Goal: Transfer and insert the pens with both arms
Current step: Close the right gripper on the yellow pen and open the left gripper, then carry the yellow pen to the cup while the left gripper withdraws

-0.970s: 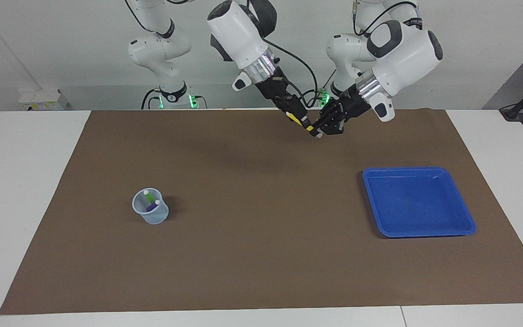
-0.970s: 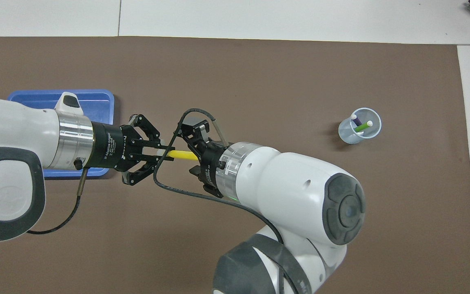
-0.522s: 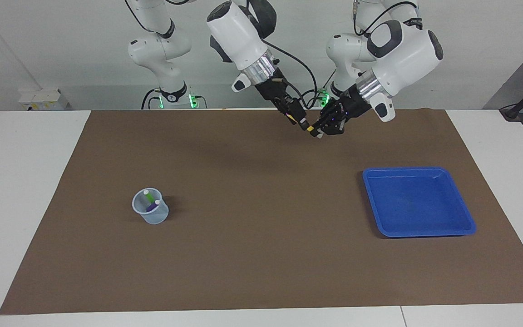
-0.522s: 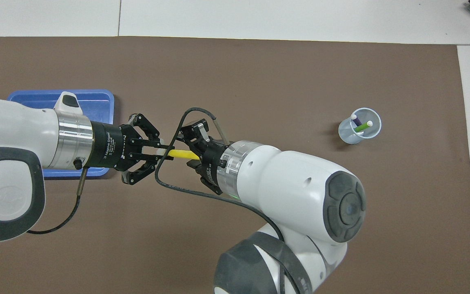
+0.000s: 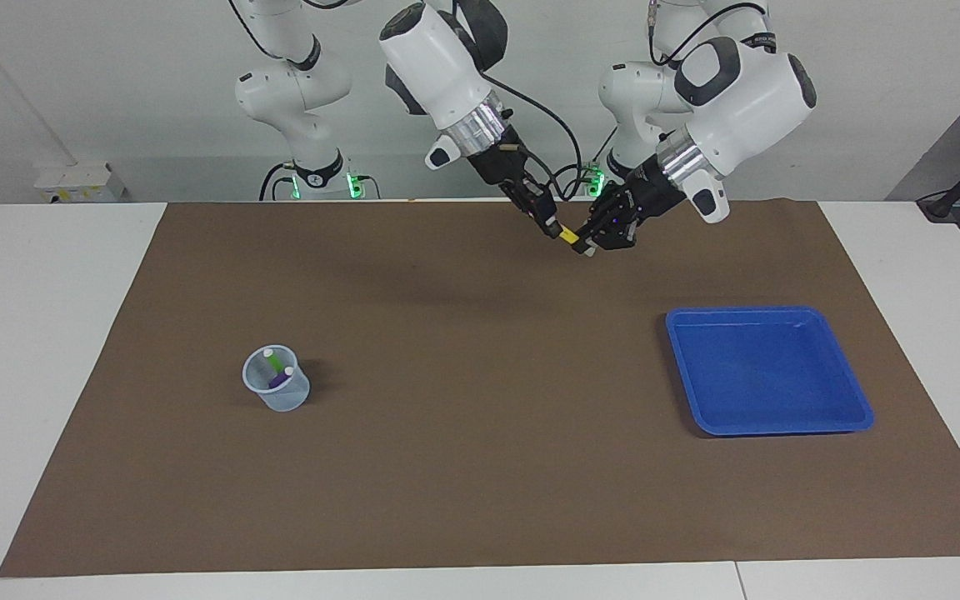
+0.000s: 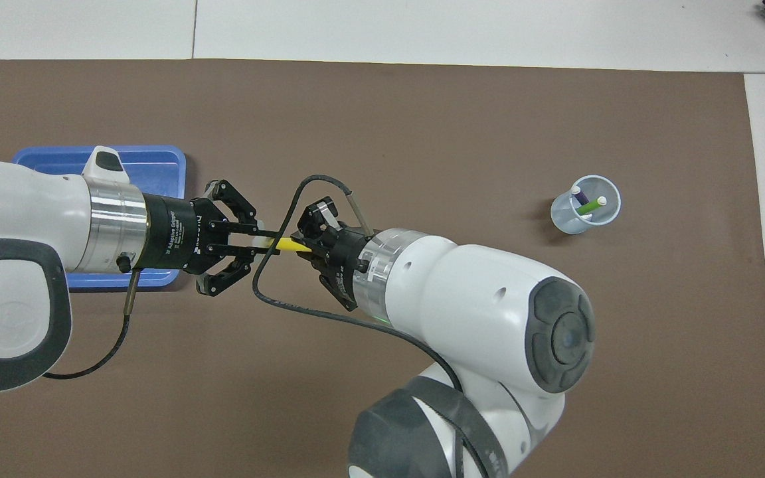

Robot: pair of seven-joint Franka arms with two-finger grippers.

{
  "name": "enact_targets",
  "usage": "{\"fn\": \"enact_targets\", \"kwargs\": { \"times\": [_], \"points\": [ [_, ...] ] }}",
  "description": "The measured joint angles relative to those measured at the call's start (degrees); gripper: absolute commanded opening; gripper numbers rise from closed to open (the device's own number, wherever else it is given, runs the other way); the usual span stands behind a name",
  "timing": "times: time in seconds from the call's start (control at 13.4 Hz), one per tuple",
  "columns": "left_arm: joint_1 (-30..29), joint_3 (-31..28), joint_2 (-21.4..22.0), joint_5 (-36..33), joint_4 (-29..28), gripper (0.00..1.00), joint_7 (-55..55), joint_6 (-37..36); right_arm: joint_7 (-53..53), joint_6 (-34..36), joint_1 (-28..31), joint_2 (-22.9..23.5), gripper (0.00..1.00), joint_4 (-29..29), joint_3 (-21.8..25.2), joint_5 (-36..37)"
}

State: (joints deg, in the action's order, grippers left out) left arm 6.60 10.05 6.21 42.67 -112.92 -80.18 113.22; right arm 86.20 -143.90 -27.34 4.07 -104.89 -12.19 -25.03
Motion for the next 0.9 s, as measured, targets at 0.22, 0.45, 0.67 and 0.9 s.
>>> {"fn": "enact_targets", "kwargs": {
  "times": [0.22, 0.45, 0.67, 0.9],
  "points": [
    [0.14, 0.05, 0.00, 0.00, 0.00, 1.00, 0.15, 0.05, -0.93, -0.01, 0.05, 0.01, 0.00, 0.07, 0.04, 0.07],
    [0.99, 0.27, 0.00, -0.01, 0.02, 1.00, 0.26, 0.05, -3.51, 0.78, 1.20, 0.01, 0.00, 0.76, 0.25, 0.12],
    [1.16, 0.21, 0.14, -0.02, 0.24, 1.00, 0.26, 0.05, -8.63, 1.77, 1.74, 0.01, 0.00, 1.15, 0.45, 1.48],
    [1.16, 0.08, 0.66, -7.07, 1.64, 1.00, 0.70, -1.47, -19.04, 7.10, 3.90, -0.04, 0.00, 1.53, 0.50, 3.80]
  ]
}}
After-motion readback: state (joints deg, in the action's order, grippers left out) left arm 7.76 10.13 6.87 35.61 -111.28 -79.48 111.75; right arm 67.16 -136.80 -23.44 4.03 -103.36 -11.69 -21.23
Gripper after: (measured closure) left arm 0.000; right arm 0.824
